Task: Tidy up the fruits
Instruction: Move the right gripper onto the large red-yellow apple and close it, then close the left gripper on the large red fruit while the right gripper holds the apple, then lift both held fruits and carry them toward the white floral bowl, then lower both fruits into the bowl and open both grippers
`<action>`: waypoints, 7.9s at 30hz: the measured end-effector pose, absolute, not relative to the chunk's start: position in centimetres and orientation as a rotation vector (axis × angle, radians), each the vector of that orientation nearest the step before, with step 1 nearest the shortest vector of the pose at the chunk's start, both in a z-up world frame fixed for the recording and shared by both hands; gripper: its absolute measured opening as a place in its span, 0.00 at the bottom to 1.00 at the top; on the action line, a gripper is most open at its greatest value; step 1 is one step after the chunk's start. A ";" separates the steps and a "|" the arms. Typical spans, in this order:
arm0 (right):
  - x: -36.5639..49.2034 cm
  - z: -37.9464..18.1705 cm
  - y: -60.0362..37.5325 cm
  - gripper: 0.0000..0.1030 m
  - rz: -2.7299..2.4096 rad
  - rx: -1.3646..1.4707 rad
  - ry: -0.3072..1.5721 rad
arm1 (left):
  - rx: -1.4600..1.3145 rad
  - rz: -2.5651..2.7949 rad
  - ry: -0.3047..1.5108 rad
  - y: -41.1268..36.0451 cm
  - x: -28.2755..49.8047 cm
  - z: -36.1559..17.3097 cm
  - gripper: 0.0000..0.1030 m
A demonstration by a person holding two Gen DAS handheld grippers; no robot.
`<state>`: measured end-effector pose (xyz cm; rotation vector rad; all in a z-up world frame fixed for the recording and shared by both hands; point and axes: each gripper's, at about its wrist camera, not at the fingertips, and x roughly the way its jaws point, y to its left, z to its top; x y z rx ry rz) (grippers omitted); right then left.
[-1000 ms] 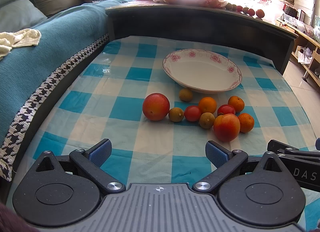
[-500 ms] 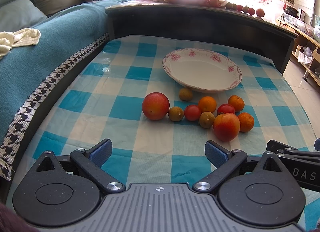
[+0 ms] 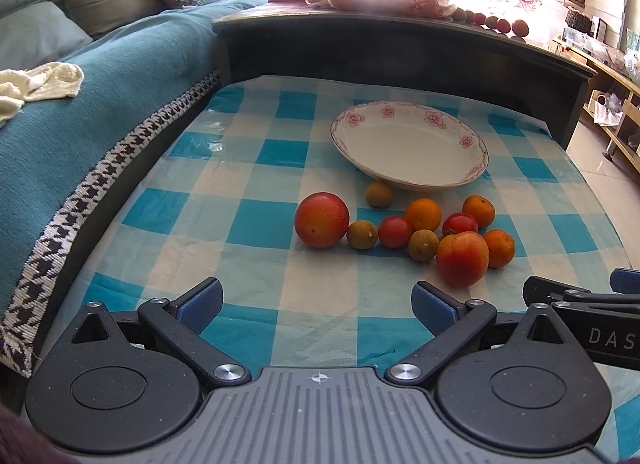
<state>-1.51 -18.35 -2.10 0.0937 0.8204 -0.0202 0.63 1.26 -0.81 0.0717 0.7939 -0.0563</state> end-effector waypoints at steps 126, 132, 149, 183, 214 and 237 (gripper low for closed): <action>2.9 -5.3 -17.1 0.42 0.270 0.187 0.997 | 0.097 -0.424 0.857 2.9 10.5 -4.8 0.65; 2.7 -5.3 -17.3 0.41 0.273 0.188 0.993 | 0.161 -0.446 0.844 2.5 10.8 -4.8 0.68; 4.5 -5.4 -17.9 0.48 0.252 0.226 0.955 | 0.213 -0.460 0.820 1.9 10.9 -5.4 0.75; 1.8 -5.3 -16.4 0.41 0.256 0.113 0.967 | 0.216 -0.341 0.863 2.0 6.5 -4.8 0.50; 1.5 -3.0 -17.1 0.41 0.231 0.121 0.886 | 0.090 -0.379 0.875 1.3 6.1 -2.5 0.48; 11.7 -1.9 -18.3 0.41 0.189 0.167 0.828 | 0.053 -0.367 0.823 -2.0 14.6 -0.7 0.48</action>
